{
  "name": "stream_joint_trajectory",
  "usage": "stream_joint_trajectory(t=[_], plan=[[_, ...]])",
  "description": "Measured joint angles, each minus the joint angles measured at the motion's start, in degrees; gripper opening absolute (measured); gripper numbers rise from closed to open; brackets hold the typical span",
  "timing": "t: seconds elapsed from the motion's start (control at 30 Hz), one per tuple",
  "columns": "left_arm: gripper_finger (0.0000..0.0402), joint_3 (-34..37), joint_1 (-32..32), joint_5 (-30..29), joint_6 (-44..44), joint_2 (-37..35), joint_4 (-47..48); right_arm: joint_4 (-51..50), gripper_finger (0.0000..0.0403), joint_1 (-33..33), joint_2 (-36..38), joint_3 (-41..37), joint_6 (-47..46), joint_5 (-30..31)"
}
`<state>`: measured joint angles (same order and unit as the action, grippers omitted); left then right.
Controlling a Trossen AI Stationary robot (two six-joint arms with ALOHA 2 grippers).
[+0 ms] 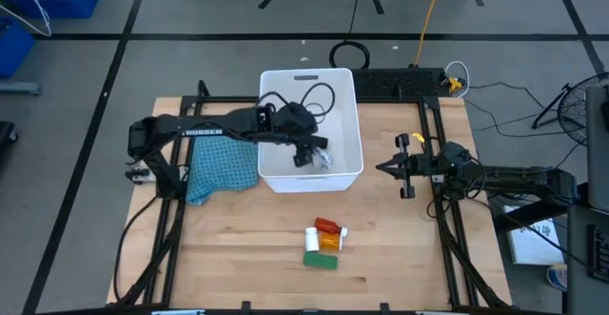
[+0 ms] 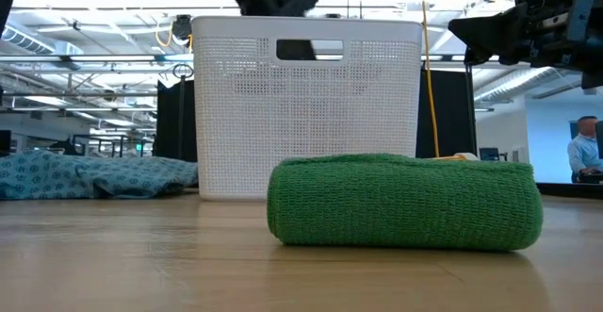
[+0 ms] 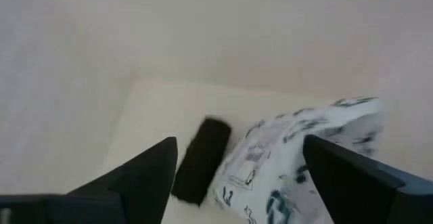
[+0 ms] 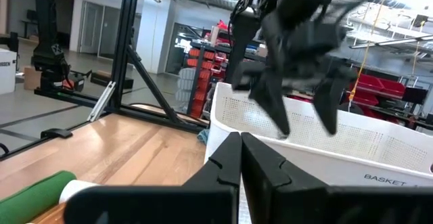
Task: Pick & place medical supplies in basket/bin
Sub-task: Put the white mailer bag into the white container, then put the red medicine bottle into the white container
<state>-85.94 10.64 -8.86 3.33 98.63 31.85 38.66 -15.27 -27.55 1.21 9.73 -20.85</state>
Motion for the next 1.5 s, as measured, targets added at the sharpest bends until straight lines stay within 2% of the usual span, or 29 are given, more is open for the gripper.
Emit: stream_joint_trajectory(t=[0.2, 0.33, 0.4, 0.5, 0.57, 0.67, 0.73, 0.77, 0.9, 1.0, 1.1, 1.2, 1.33, 1.5], plan=[[0.0337, -8.94, -0.54, -0.27, -0.04, 0.0, 6.74, -0.83, 0.0, -0.02, 0.0, 0.0, -0.01, -0.01], [0.0312, -15.29, -2.37, -4.68, -0.05, -0.09, 16.08, -1.57, 0.0, -0.01, 0.0, 0.0, 0.0, -0.01], [0.0284, -17.96, -4.33, -8.56, -0.03, -0.09, 20.97, -1.78, 0.0, 0.0, 0.0, 0.0, -0.01, -0.01], [0.0219, -20.95, -7.55, -12.36, -0.05, -0.51, 27.38, -2.08, 0.0, -0.02, 0.0, 0.01, -0.02, 0.0], [0.0165, -21.09, -9.84, -12.46, -0.07, -2.13, 29.84, -2.11, 0.0, -0.01, 0.0, 0.01, -0.01, -0.01], [0.0075, -18.02, -13.32, -11.84, 0.11, -6.82, 28.25, -2.11, 0.0, -0.01, 0.0, 0.0, -0.02, -0.02], [0.0024, -13.29, -15.51, -11.34, 0.69, -11.35, 23.28, -2.33, 0.0, -0.01, 0.02, 0.0, -0.1, -0.02], [0.0013, -10.18, -16.37, -10.73, 1.05, -14.5, 19.16, -2.48, 0.0, 0.0, 0.02, 0.0, -0.3, 0.0], [0.0015, 7.02, -18.29, -8.07, 2.15, -30.02, 1.65, -2.98, 0.0, -0.02, 0.0, 0.02, -0.87, -0.04], [0.0004, 23.76, -19.69, -3.73, 2.32, -40.25, -14.53, -3.46, 0.0, -0.02, 0.0, 0.0, -1.47, -0.04], [0.0005, 39.71, -21.54, -3.3, 1.82, -48.13, -28.98, -3.42, 0.0, 0.0, -0.01, 0.02, -1.48, -0.02], [0.0003, 50.89, -23.46, -7.18, -0.81, -53.84, -37.6, -3.37, 0.0, -0.02, -0.03, 0.02, -1.51, -0.02], [0.0002, 62.45, -26.46, -13.31, -1.0, -58.96, -46.67, -3.5, 0.0, 0.0, -0.22, 0.0, -1.53, -0.02], [0.0002, 74.58, -27.8, -13.86, -0.63, -59.7, -60.95, -3.75, 0.0, -0.02, -0.28, 0.01, -1.53, -0.03]])
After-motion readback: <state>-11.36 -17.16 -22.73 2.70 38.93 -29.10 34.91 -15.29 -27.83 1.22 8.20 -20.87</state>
